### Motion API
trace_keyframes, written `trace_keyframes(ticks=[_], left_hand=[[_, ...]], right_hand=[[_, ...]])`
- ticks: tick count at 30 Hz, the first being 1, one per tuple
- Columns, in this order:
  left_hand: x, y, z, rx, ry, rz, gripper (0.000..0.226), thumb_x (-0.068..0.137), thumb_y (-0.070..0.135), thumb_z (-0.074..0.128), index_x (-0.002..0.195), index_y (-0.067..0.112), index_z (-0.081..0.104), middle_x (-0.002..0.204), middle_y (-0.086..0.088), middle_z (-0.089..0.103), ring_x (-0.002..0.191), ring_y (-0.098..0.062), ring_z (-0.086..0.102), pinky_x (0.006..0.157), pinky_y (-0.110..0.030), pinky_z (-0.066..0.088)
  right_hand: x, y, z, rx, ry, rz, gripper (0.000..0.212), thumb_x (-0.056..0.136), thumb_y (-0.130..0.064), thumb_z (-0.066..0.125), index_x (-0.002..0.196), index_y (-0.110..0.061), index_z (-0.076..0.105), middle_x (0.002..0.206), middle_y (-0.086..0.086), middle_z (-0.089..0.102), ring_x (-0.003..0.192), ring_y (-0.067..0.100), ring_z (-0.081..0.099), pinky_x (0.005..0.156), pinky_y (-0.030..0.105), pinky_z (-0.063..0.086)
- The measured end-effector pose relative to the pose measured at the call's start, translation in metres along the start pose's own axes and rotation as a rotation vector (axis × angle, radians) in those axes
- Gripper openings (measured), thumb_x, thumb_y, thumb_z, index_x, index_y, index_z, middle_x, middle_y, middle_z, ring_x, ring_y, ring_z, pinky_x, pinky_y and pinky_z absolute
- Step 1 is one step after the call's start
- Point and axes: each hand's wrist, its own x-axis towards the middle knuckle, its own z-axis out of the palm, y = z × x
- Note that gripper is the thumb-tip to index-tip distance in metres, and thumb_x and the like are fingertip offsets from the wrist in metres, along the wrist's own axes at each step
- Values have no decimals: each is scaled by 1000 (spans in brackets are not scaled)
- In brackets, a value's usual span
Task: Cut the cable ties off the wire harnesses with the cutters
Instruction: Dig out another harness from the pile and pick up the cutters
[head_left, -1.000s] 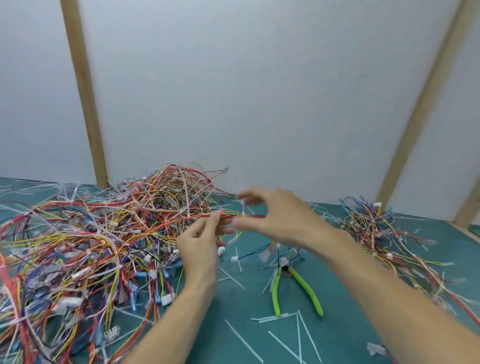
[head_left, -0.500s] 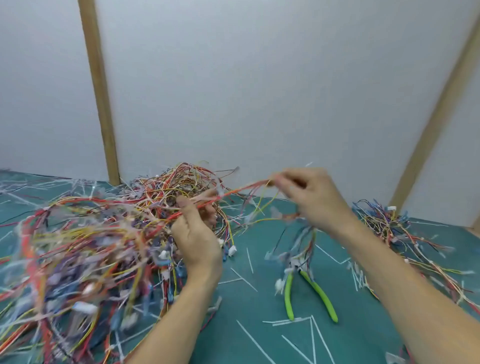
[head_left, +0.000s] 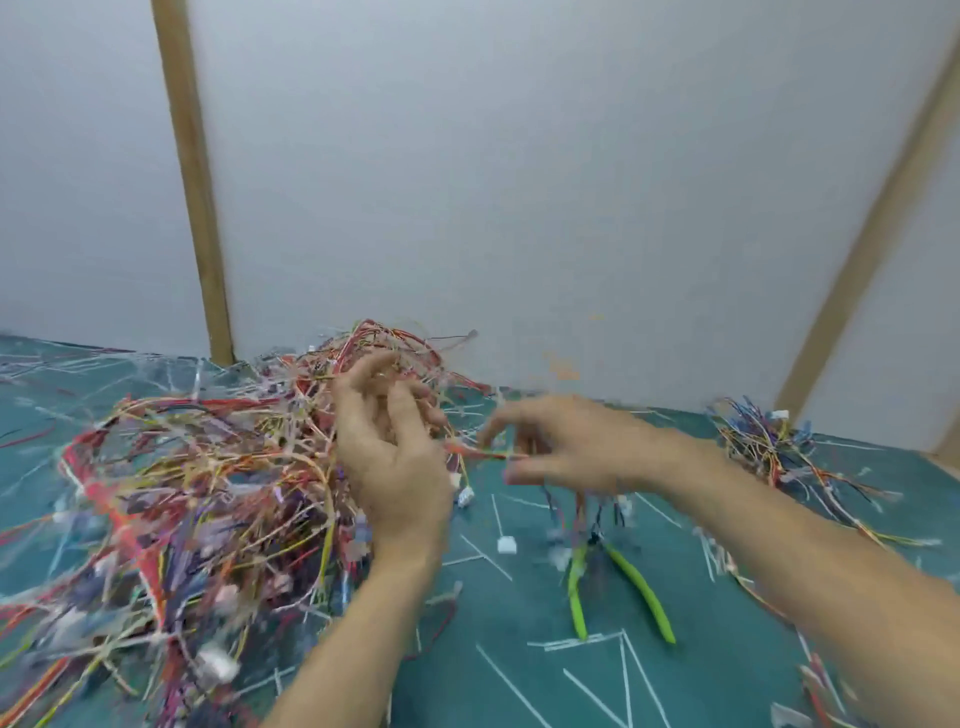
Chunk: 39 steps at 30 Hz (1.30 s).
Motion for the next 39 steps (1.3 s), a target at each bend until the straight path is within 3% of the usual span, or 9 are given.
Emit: trace_keyframes(ticks=[3,5,11,16,19,26,30,35,39], left_hand=[[-1,4,-3,360,-82,216,27,94,-2,54,116,12,60,108,-5,60,100,-21,58,87,-42,50],[1,9,-2,725,-234,299,34,90,4,60,123,14,58,118,-3,56,110,-23,53,95,-42,45],[40,27,-18,1550,-883,144,25,103,42,43,106,24,60,109,-4,71,102,-30,67,84,-38,51],[75,39,-25,1467,-864,114,35,100,49,53,78,24,64,75,3,69,76,-23,67,74,-37,57],[80,41,-19,1221,-943,112,34,96,47,61,69,27,64,61,7,65,59,-8,62,57,-25,48],[113,60,-60,922,-1258,-79,19,91,40,67,80,27,76,74,0,73,68,-18,66,65,-38,52],[125,57,-106,1078,-1263,-8,24,93,42,63,69,40,69,62,15,64,57,-4,55,59,-30,46],[123,53,-131,971,-1246,-119,31,93,49,56,81,26,72,77,-18,61,63,-21,48,63,-39,42],[124,55,-138,946,-1268,-85,30,91,53,57,80,27,66,68,8,56,62,-3,48,61,-23,38]], right_hand=[[-2,17,-10,-56,293,151,30,97,-27,66,125,-37,59,83,-16,63,76,11,61,70,34,44],[-8,19,-9,-266,-48,91,29,102,-28,59,129,-38,60,92,-15,68,87,14,63,74,33,45],[-24,40,-26,10,187,175,24,103,-28,58,125,-38,58,78,-14,69,73,2,62,70,31,48],[-36,21,-2,-209,-106,301,63,97,-38,64,153,-33,35,122,-4,68,117,21,60,100,38,46],[-30,-14,12,-154,66,168,74,91,-55,64,155,-33,35,157,-2,44,146,22,36,121,43,27],[6,-47,24,287,-24,102,18,101,-30,64,89,-24,75,63,-14,62,58,-1,53,62,25,40],[9,-31,28,266,191,114,12,101,-30,65,93,-33,74,62,-16,61,58,-2,51,61,23,36],[4,-35,48,142,186,110,11,101,-34,63,103,-30,73,62,-21,52,60,-6,50,62,25,35],[11,-38,47,81,220,161,16,101,-33,62,92,-28,75,60,-21,51,64,4,52,62,29,36]])
